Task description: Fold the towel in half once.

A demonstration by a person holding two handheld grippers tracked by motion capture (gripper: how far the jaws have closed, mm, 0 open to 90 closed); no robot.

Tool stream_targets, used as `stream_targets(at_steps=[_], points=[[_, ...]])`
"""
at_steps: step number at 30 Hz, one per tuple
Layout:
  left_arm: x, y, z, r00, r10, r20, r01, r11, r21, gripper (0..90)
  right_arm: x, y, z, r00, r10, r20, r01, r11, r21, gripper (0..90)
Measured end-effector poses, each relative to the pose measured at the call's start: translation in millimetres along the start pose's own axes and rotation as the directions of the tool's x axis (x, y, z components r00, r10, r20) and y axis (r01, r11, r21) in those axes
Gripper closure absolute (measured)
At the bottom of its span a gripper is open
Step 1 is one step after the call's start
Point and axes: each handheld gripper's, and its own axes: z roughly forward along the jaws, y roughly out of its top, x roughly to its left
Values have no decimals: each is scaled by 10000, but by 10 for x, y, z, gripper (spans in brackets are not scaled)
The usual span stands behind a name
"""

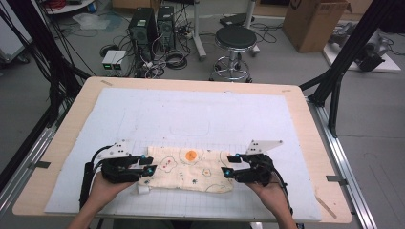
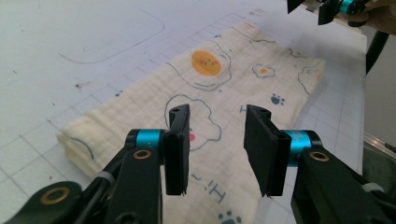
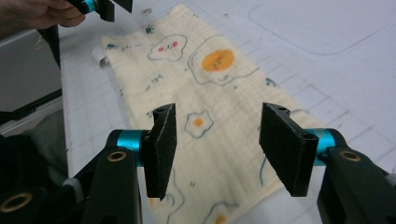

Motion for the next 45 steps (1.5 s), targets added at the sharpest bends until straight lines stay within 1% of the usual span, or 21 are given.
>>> stream_targets(at_steps=[2,3,5,6,8,12,13,14,15,16,18,21,25,26,28,30,32,35,40,42,45], points=[[32,33,31,9995,-316,-27,315,9994,-144,668,-9,63,53,10000,-79,22,79,10000,32,510],[49,50,47,9992,-393,-56,392,9990,-212,691,-15,95,86,9998,-196,86,196,9998,12,535],[74,86,83,9988,-433,-229,428,9988,-236,732,-24,152,142,9999,-139,-2,139,9999,43,578],[82,104,107,9986,-454,-273,446,9986,-271,755,-37,178,173,9998,-191,-94,191,9998,7,617],[103,134,152,9983,-466,-342,458,9986,-257,785,-55,226,223,9997,-233,-117,233,9997,1,660],[146,186,246,9977,-458,-503,452,9989,-128,816,-90,314,315,9994,-247,-230,248,9997,58,733],[151,199,263,9976,-469,-505,462,9988,-150,822,-96,333,332,9994,-179,-283,181,9998,93,751],[161,226,286,9977,-467,-489,461,9989,-124,823,-110,346,350,9992,-270,-302,272,9996,33,755],[163,248,304,9978,-435,-493,429,9990,-123,829,-117,368,374,9995,-193,-231,195,9998,81,771],[159,268,321,9979,-384,-523,376,9991,-170,847,-130,384,396,9993,-246,-282,249,9996,115,787],[161,305,356,9977,-390,-559,377,9990,-246,863,-142,417,439,9995,-224,-232,227,9997,127,802],[165,360,424,9978,-332,-582,328,9994,-78,871,-169,465,509,9993,-177,-327,178,9998,29,828],[200,407,522,9964,-455,-712,454,9990,-31,878,-186,532,631,9992,-168,-352,171,9998,69,852],[210,411,551,9960,-481,-747,482,9988,7,877,-193,544,665,9991,-206,-360,210,9997,121,860],[228,409,605,9952,-527,-828,535,9985,77,878,-207,556,727,9993,-44,-362,51,9998,176,872],[247,398,653,9941,-603,-903,614,9981,96,878,-231,561,794,9993,-45,-376,51,9999,158,880],[261,382,692,9925,-696,-1000,712,9974,126,885,-252,564,848,9993,79,-371,-72,9998,180,887],[290,369,729,9906,-805,-1103,824,9965,128,892,-278,569,913,9990,263,-349,-256,9995,201,893],[336,385,778,9854,-1049,-1341,1076,9941,130,896,-321,579,1005,9992,328,-217,-320,9989,336,895],[347,406,810,9849,-1027,-1392,1064,9941,193,895,-328,587,1057,9993,325,-197,-317,9988,379,895],[349,415,873,9846,-1044,-1399,1098,9934,317,896,-333,595,1142,9992,386,-116,-378,9973,624,895]])
